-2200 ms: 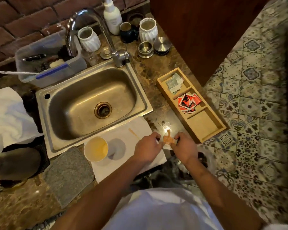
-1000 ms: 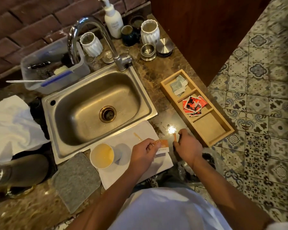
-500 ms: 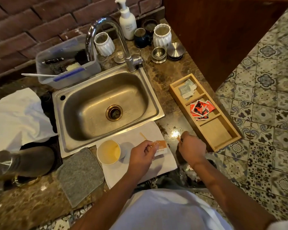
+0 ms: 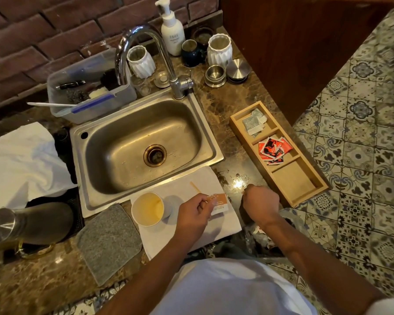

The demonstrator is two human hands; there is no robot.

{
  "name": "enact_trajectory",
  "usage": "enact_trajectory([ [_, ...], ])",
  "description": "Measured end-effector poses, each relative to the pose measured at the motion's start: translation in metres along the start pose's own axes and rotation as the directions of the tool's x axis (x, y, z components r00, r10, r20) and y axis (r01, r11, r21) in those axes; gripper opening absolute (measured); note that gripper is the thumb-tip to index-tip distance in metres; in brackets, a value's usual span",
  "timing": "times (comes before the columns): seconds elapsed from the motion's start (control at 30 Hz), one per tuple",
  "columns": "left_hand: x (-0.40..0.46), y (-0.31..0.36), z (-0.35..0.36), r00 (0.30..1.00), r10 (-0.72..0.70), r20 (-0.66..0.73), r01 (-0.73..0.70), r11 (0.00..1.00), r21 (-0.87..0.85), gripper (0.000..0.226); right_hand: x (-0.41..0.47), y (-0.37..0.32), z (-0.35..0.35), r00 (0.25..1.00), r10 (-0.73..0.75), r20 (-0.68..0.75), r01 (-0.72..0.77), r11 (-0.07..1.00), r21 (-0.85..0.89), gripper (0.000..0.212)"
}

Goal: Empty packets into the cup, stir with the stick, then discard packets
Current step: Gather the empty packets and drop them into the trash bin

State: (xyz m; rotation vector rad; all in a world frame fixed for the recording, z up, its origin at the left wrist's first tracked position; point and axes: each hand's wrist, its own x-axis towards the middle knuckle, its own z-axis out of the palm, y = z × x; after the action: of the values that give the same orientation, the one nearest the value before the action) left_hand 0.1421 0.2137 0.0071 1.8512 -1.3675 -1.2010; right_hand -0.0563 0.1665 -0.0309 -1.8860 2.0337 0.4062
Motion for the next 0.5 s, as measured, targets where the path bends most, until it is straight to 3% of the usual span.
enact_trajectory([
  [0.33, 0.001, -0.002, -0.002, 1.0, -0.012, -0.002, 0.012, 1.0, -0.001, 0.014, 0.001, 0.014, 0.009, 0.995, 0.003, -0.103, 0.015, 0.985, 0.174, 0.023],
  [0.5, 0.0, -0.003, 0.0, 1.0, -0.012, 0.005, 0.013, 1.0, -0.015, 0.016, -0.004, 0.024, 0.012, 0.993, 0.029, -0.112, -0.01, 0.986, 0.167, 0.025],
])
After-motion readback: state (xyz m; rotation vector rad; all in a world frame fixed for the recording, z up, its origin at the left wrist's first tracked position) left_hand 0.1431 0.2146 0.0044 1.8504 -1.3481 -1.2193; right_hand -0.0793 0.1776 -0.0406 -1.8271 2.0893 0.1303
